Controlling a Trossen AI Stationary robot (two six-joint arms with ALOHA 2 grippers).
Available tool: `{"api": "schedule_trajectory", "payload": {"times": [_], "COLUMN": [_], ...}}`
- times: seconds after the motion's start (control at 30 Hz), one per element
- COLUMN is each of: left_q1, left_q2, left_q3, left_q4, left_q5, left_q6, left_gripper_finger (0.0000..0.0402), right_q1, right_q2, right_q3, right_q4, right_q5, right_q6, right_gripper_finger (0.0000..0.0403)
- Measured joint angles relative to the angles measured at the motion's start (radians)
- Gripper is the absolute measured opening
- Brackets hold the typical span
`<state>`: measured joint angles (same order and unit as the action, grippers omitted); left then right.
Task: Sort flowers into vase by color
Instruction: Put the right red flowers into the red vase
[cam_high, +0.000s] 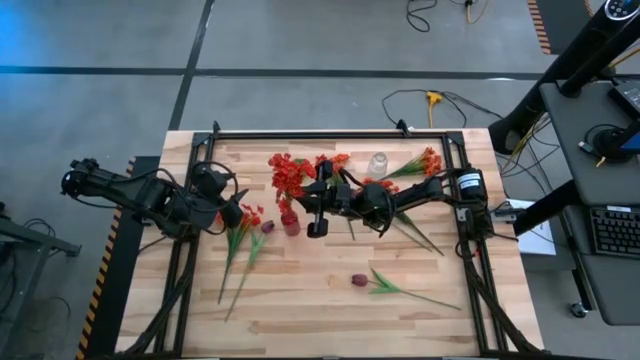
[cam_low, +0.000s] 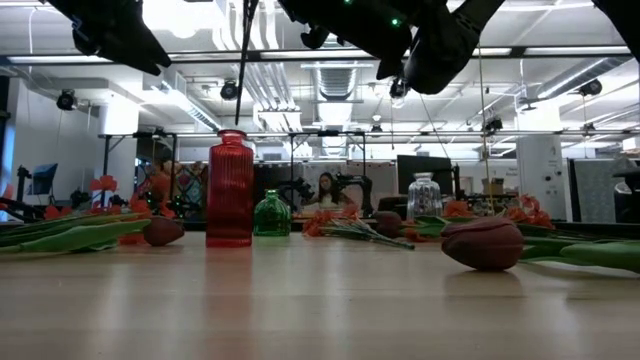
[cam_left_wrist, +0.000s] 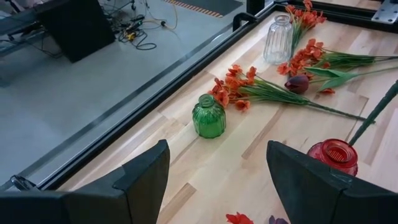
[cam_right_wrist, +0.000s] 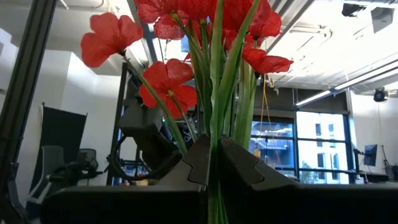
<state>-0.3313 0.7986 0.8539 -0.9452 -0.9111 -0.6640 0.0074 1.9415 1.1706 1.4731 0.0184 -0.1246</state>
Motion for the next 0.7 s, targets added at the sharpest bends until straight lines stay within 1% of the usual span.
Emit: {"api": "schedule_trajectory", "payload": {"times": [0.13,0.3,0.53,0.7], "left_q1": [0.000,0.000,0.000,0.000], "left_q2": [0.000,0.000,0.000,0.000], "left_q3": [0.000,0.000,0.000,0.000], "left_q4": [0.002,0.002,0.006,0.006], "left_q5": [-0.024,-0.025,-0.025,-0.025], "left_q6": [0.000,0.000,0.000,0.000], "left_gripper_finger": [0.0251,0.0251,0.0251,0.0251], "right_q1": [0.000,-0.002,-0.006,-0.006], "right_q2": [0.000,0.000,0.000,0.000], "right_q3": [0.000,0.003,0.052,0.053], "right_q4": [-0.003,-0.007,-0.100,-0.108], "right_q5": [0.000,0.001,0.001,0.001], "right_q6": [-0.005,-0.005,-0.008,-0.018], "right_gripper_finger": [0.0013,0.0013,0.0013,0.0013]}}
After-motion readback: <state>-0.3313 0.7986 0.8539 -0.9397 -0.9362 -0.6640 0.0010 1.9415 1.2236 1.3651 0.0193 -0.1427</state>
